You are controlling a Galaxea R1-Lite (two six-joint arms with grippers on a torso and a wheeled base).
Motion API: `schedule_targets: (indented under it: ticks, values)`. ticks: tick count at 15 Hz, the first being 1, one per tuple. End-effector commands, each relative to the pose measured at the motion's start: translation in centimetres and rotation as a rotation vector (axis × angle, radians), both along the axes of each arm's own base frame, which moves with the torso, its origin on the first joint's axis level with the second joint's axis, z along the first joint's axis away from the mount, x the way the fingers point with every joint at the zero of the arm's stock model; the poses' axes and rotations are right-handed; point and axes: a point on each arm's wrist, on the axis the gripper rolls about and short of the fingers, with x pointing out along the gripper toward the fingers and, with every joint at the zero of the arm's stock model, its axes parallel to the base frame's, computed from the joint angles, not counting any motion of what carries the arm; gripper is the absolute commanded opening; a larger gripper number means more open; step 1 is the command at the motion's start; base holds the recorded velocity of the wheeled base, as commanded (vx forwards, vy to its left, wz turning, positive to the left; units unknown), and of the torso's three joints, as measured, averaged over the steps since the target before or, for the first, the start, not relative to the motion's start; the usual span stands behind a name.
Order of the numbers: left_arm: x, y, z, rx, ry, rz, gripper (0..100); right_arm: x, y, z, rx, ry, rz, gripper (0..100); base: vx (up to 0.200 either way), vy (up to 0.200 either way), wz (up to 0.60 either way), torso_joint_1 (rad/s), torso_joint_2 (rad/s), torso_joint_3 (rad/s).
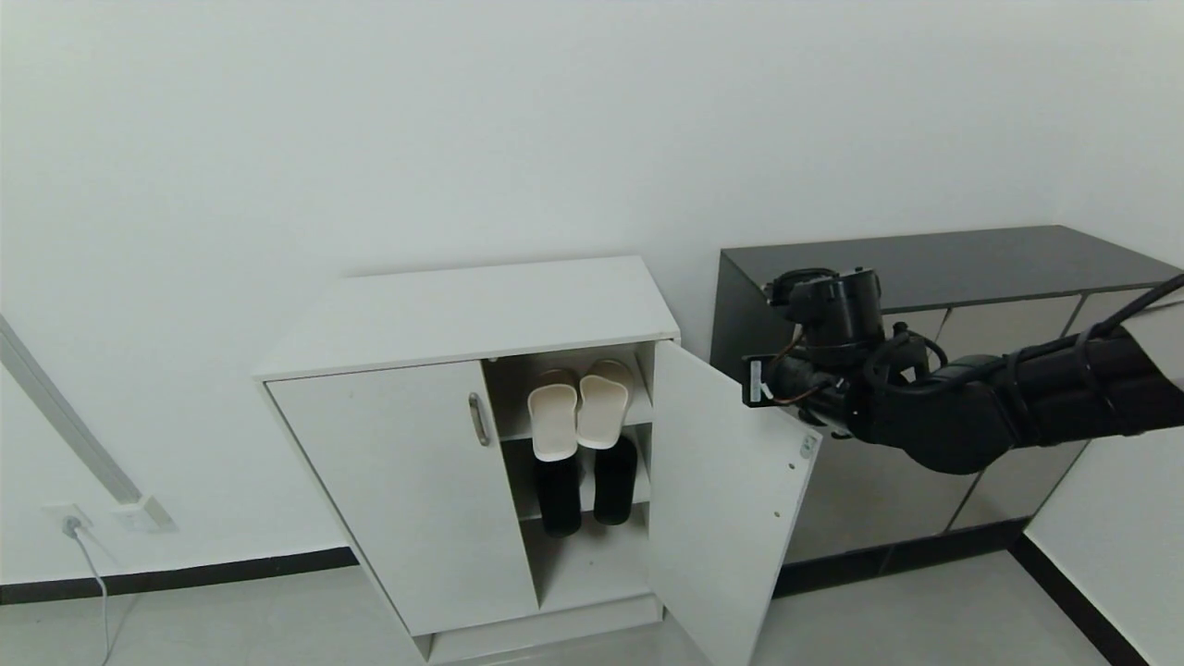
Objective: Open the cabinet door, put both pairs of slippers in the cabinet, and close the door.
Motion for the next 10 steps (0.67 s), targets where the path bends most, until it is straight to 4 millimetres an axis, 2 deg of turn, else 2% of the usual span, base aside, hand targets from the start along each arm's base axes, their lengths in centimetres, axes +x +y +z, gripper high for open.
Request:
schedule_targets:
  ticks: [1, 5, 10]
  values:
    - [0.0, 0.0, 0.0, 0.0, 0.001, 0.0, 0, 1.4, -0.3, -1.5, -0.013, 0.025, -0.021, 0, 0.0, 0.0, 0.0, 0.0, 0.0, 0.0]
    - [0.0, 0.0, 0.0, 0.0, 0.001, 0.0, 0, 2.6, -0.8, -2.9, -0.026, 0.048, -0.046, 0, 0.0, 0.0, 0.0, 0.0, 0.0, 0.0]
    - [0.0, 0.0, 0.0, 0.0, 0.001, 0.0, 0, 2.9, -0.7, -3.5, -0.036, 0.057, -0.054, 0, 0.0, 0.0, 0.0, 0.0, 0.0, 0.0]
